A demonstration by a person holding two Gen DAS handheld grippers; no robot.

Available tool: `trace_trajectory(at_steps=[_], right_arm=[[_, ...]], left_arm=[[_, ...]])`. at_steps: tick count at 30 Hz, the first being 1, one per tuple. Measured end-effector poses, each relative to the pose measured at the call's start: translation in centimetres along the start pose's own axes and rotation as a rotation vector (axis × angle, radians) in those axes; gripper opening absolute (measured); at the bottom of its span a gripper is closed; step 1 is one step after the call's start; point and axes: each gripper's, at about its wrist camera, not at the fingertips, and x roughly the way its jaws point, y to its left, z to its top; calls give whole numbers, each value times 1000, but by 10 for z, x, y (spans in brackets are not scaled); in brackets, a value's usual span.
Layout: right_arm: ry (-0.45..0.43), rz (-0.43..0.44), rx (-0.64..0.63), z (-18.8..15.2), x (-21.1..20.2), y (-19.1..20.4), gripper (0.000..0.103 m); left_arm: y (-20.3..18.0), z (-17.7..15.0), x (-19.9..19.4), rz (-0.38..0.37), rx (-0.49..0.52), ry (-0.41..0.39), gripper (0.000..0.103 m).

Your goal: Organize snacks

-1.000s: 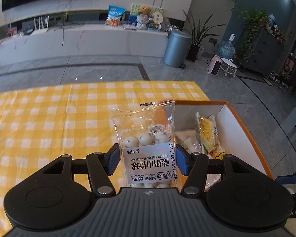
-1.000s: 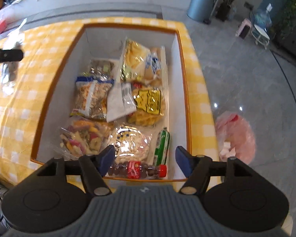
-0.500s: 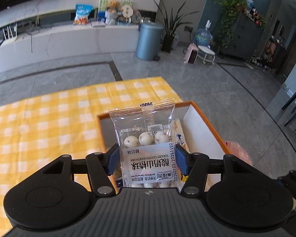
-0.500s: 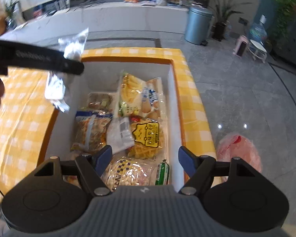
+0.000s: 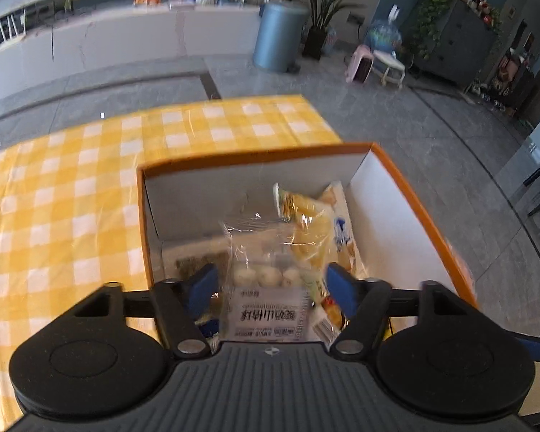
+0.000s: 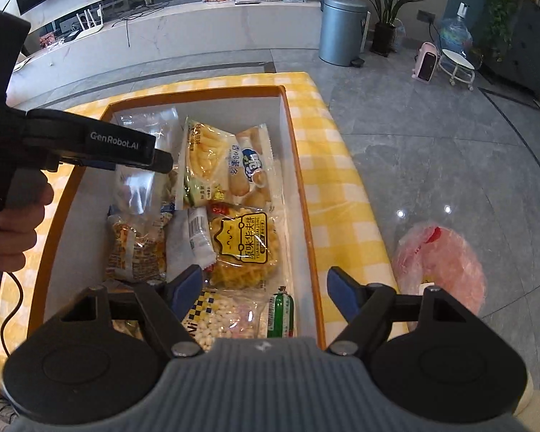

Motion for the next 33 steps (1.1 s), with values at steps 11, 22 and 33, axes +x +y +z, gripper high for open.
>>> trace_trajectory(at_steps=[11,22,33], right_arm=[[-41,1,1,-3,-24,13,75],[-77,-18,24,-17,-59,26,78],[-122,-42,60,-62,-94,59,82]], left_arm=[[-18,-1,-37,101,83,-72,92],[-19,-9,-79,143,130,-99,92],[-13,-70,-163,137,113,-178,92]])
